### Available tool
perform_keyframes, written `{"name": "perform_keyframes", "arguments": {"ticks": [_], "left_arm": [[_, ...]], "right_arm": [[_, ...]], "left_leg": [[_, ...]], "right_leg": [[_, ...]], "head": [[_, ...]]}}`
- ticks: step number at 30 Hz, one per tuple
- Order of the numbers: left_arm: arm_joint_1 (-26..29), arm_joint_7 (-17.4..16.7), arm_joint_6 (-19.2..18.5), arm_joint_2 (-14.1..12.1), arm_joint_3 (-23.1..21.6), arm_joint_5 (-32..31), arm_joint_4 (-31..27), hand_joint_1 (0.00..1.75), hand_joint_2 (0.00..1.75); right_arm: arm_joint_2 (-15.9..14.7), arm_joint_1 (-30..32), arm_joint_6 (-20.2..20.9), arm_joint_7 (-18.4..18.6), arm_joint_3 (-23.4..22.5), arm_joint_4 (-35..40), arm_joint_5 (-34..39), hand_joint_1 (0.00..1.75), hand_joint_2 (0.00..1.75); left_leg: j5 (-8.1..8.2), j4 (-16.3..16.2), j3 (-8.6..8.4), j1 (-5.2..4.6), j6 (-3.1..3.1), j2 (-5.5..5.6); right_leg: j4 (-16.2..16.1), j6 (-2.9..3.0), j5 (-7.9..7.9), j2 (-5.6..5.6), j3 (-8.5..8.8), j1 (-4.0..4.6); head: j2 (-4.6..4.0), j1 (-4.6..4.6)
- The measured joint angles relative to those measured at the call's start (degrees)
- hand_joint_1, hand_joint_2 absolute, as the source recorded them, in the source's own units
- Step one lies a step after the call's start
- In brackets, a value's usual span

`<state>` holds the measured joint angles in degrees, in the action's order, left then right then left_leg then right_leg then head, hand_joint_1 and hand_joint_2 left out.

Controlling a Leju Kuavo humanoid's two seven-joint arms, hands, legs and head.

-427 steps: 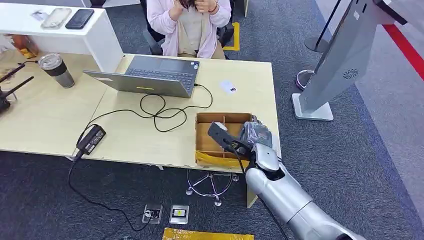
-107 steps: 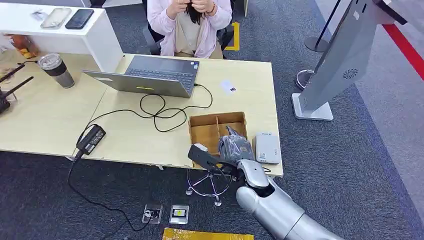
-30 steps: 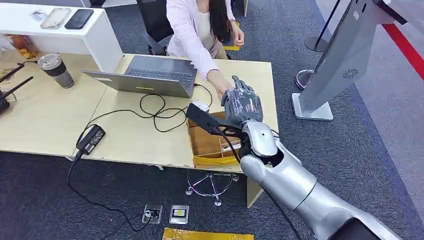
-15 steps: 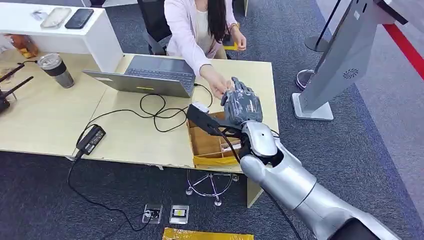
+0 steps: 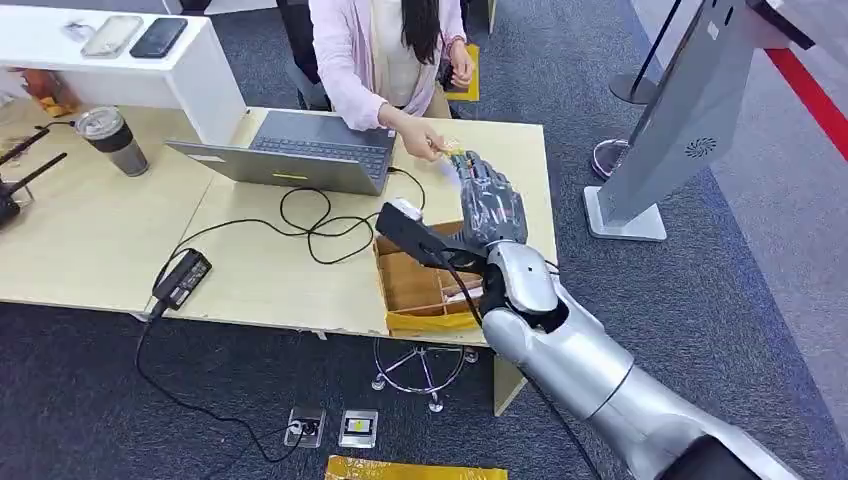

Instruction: Pass the card to the sensor for recognition and then transmit it.

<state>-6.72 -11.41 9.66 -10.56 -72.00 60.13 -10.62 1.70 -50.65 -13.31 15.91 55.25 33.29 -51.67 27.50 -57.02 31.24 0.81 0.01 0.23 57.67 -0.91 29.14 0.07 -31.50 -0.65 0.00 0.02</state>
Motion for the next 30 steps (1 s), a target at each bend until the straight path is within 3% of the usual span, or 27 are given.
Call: {"name": "perform_keyframes", "arguments": {"ticks": [4, 8, 15, 18, 23, 25, 28, 30], "left_arm": [[0.1, 0.8, 0.0, 0.0, 0.0, 1.2, 0.0, 0.0, 0.0], [0.2, 0.9, -0.1, 0.0, 0.0, 2.3, 0.0, 0.0, 0.0], [0.6, 2.9, 0.4, 0.0, 0.0, 3.9, 0.0, 0.0, 0.0], [0.6, 4.2, 1.4, 0.2, 0.1, 4.5, 0.0, 0.0, 0.0], [0.7, 5.0, 2.1, 0.6, 0.2, 4.6, 0.0, 0.0, 0.0], [0.4, 5.5, 2.6, 1.0, 0.3, 4.9, 0.0, 0.0, 0.0], [0.6, 6.3, 3.4, 1.4, 0.5, 5.4, 0.0, 0.0, 0.0], [0.6, 6.6, 3.7, 1.7, 0.5, 5.4, 0.0, 0.0, 0.0]], "right_arm": [[-4.5, 0.4, -2.0, 2.0, -2.2, -0.1, 1.2, 0.0, 0.0], [-12.2, 3.6, -4.2, 4.9, -5.9, -0.6, 5.8, 0.0, 0.0], [-27.1, 14.9, -8.0, 6.7, -16.2, -2.6, 15.6, 0.0, 0.0], [-31.9, 22.1, -10.8, 6.2, -21.1, -4.0, 24.3, 0.0, 0.0], [-34.9, 30.6, -12.5, 2.5, -28.1, -6.8, 30.2, 0.0, 0.0], [-35.0, 34.8, -12.7, -1.5, -32.0, -8.3, 34.1, 0.0, 0.0], [-33.3, 40.3, -13.0, -10.6, -36.5, -10.4, 41.9, 0.0, 0.0], [-31.7, 42.4, -13.5, -13.5, -38.9, -11.5, 43.2, 0.0, 0.0]], "left_leg": [[0.01, 0.0, -0.02, -0.02, 0.01, 0.02], [0.04, -0.1, -0.03, -0.03, 0.06, 0.17], [0.18, -0.1, 0.07, -0.08, 0.25, 0.33], [0.26, -0.1, 0.06, -0.04, 0.29, 0.42], [0.31, -0.1, 0.19, -0.04, 0.2, 0.15], [0.31, -0.1, 0.15, 0.04, 0.2, 0.41], [0.35, -0.1, 0.25, 0.03, 0.13, 0.64], [0.36, -0.1, 0.18, 0.04, 0.12, 0.47]], "right_leg": [[-0.1, 0.0, 0.0, -0.04, 0.01, -0.02], [-0.2, -0.02, -0.01, -0.17, 0.13, -0.03], [-0.3, -0.06, 0.0, -0.37, 0.08, -0.08], [-0.3, -0.16, 0.09, -0.45, 0.21, -0.05], [-0.2, -0.16, 0.1, -0.2, -0.1, -0.05], [-0.2, -0.18, 0.27, -0.44, 0.14, 0.04], [-0.2, -0.18, 0.3, -0.68, 0.13, 0.03], [-0.2, -0.18, 0.29, -0.47, 0.11, 0.03]], "head": [[0.0, 0.02], [0.0, 0.0], [0.0, 0.02], [0.0, 0.02], [0.0, 0.07], [0.0, -0.04], [0.0, 0.0], [0.0, 0.02]]}}
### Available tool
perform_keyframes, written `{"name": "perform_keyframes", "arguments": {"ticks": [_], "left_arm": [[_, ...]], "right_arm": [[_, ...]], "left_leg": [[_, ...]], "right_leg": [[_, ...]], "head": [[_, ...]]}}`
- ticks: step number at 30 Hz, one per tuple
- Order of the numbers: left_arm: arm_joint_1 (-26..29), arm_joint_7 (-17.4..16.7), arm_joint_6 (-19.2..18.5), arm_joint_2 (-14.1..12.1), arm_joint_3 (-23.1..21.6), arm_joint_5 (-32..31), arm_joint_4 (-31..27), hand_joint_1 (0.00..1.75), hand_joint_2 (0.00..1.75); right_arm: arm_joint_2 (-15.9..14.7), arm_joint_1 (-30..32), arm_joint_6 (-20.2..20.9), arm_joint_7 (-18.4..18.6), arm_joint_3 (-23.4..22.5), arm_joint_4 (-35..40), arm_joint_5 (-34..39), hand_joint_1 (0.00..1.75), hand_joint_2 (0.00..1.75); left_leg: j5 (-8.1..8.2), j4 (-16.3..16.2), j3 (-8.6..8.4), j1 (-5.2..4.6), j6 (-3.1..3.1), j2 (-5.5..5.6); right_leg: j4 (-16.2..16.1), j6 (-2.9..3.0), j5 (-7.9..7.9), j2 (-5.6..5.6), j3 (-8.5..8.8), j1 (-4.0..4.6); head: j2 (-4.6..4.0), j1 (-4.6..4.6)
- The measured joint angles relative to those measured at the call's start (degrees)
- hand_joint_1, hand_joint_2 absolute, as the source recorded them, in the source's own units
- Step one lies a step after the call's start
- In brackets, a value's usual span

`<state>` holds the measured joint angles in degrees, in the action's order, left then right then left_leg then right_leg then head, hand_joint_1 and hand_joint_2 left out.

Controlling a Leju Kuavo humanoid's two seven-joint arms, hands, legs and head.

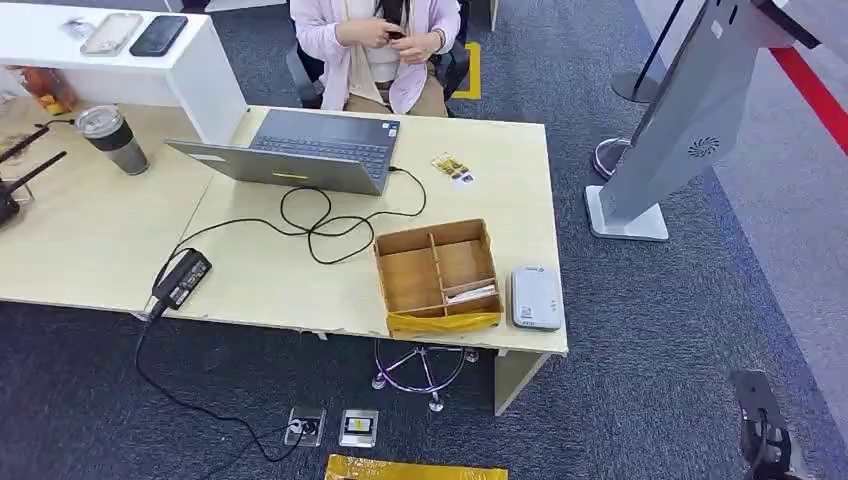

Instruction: Pass the card to the sensor for recognition and then transmit it.

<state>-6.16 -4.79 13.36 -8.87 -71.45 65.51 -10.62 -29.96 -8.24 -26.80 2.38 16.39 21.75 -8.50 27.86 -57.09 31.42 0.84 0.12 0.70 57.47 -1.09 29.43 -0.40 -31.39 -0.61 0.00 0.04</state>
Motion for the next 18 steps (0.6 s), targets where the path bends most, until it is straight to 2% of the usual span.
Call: {"name": "perform_keyframes", "arguments": {"ticks": [4, 7, 11, 13, 15, 18], "left_arm": [[-0.1, 0.6, 1.5, 0.5, 0.1, 0.6, 0.0, 0.0, 0.0], [-0.2, 1.1, 4.1, 1.4, 0.3, 1.4, 0.0, 0.0, 0.0], [-0.2, 1.2, 7.1, 2.7, 1.2, 3.1, 0.0, 0.0, 0.0], [-0.2, 1.1, 8.1, 3.5, 1.6, 3.7, 0.0, 0.0, 0.0], [-0.2, 0.2, 8.6, 4.2, 1.9, 4.1, 0.0, 0.0, 0.0], [-0.2, -3.2, 7.1, 5.2, 2.6, 4.6, 0.0, 0.0, 0.0]], "right_arm": [[2.5, 2.1, 0.0, -6.0, -3.5, -2.6, 2.4, 0.0, 0.0], [5.9, 3.5, -1.4, -11.2, -5.9, -3.9, 5.9, 0.0, 0.0], [11.2, 4.3, -1.6, -14.9, -9.4, -5.9, 12.5, 0.0, 0.0], [13.7, 4.3, -1.8, -13.4, -11.5, -6.9, 14.8, 0.0, 0.0], [16.0, 4.3, -3.4, -9.7, -13.4, -7.9, 16.0, 0.0, 0.0], [19.3, 4.3, -9.4, -2.3, -16.0, -9.1, 18.7, 0.0, 0.0]], "left_leg": [[0.0, 0.0, -0.01, 0.02, 0.0, -0.05], [0.0, 0.0, -0.03, 0.02, 0.0, -0.09], [0.0, 0.0, -0.03, 0.01, 0.0, -0.12], [-0.01, 0.0, -0.04, 0.01, -0.01, -0.18], [-0.01, 0.0, -0.04, 0.01, 0.0, -0.19], [-0.01, 0.0, -0.04, 0.0, 0.0, -0.2]], "right_leg": [[0.0, 0.01, 0.01, 0.12, -0.02, 0.02], [0.0, 0.01, 0.01, 0.14, -0.02, 0.02], [0.0, 0.01, 0.01, 0.18, -0.02, 0.02], [0.0, 0.01, 0.01, 0.19, -0.02, 0.02], [0.0, 0.01, 0.01, 0.19, -0.02, 0.02], [0.0, 0.01, 0.01, 0.2, -0.02, 0.0]], "head": [[0.0, 0.0], [0.0, 0.0], [0.0, 0.0], [0.0, 0.0], [0.0, 0.0], [0.0, -0.02]]}}
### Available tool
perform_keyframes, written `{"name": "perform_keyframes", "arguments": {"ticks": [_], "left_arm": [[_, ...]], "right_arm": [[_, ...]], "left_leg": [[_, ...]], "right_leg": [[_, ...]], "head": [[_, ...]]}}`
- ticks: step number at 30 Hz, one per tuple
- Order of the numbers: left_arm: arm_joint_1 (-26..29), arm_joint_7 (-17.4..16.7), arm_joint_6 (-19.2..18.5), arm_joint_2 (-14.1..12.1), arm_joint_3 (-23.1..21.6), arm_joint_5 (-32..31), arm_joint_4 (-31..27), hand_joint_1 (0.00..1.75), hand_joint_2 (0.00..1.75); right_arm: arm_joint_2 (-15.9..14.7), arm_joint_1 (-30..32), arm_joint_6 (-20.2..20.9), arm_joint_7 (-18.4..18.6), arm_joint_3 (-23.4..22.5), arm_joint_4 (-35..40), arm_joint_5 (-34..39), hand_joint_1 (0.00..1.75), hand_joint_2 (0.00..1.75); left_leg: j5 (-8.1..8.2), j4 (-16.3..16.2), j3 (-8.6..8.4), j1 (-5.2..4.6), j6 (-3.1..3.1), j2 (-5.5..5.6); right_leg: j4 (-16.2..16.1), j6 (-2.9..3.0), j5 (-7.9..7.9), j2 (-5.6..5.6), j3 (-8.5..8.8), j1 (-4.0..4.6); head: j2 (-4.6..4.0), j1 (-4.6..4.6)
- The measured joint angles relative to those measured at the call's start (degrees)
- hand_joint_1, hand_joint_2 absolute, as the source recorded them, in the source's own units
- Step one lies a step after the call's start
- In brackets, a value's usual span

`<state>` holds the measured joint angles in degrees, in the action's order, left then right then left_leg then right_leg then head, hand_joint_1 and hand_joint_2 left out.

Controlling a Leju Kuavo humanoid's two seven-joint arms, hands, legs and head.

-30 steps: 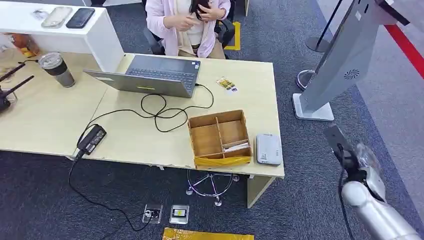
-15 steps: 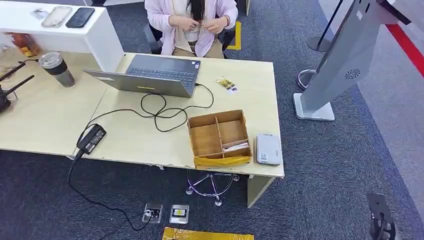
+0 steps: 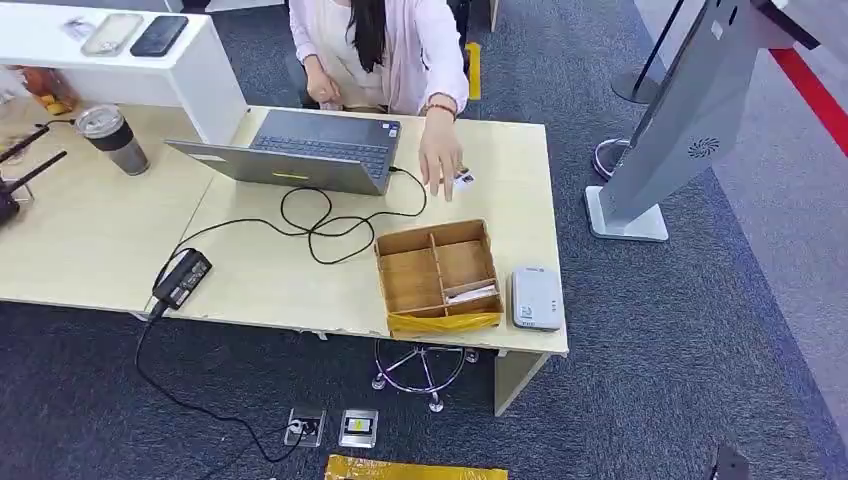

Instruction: Pass the card to the sensor for recognition and then transmit it.

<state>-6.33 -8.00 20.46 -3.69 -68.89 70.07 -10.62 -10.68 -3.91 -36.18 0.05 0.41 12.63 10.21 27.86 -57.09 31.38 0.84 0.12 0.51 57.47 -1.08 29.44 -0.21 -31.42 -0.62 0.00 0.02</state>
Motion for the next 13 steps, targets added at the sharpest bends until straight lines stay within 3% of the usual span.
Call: {"name": "perform_keyframes", "arguments": {"ticks": [2, 6, 9, 13], "left_arm": [[0.0, -1.0, -0.1, 0.7, 0.0, -0.5, 0.0, 0.0, 0.0], [0.0, -1.6, -0.8, 1.3, 0.0, -2.5, 0.0, 0.0, 0.0], [0.0, -2.8, -1.8, 1.2, 0.0, -4.1, 0.0, 0.0, 0.0], [0.0, -3.2, -2.1, 1.1, -0.1, -4.7, 0.0, 0.0, 0.0]], "right_arm": [[1.5, 0.0, -2.9, 2.4, -2.4, -0.9, 0.4, 0.0, 0.0], [2.8, 0.0, -3.6, 4.5, -6.5, -2.6, -4.3, 0.0, 0.0], [4.4, -0.1, -3.7, 2.7, -11.7, -2.8, -10.8, 0.0, 0.0], [6.1, -0.1, -3.8, 1.7, -17.2, -3.0, -11.5, 0.0, 0.0]], "left_leg": [[0.0, 0.0, 0.0, -0.02, 0.0, -0.01], [0.0, 0.0, 0.0, -0.03, 0.0, -0.01], [0.0, 0.0, -0.02, -0.02, 0.0, -0.01], [0.0, 0.0, -0.02, -0.01, -0.01, -0.02]], "right_leg": [[0.0, 0.0, 0.0, 0.01, 0.0, -0.02], [0.0, 0.0, 0.0, 0.02, 0.01, -0.03], [0.0, 0.0, 0.0, 0.04, 0.01, -0.02], [0.0, 0.0, 0.0, 0.03, 0.01, -0.02]], "head": [[0.0, 0.02], [0.0, 0.02], [0.0, 0.04], [0.0, 0.04]]}}
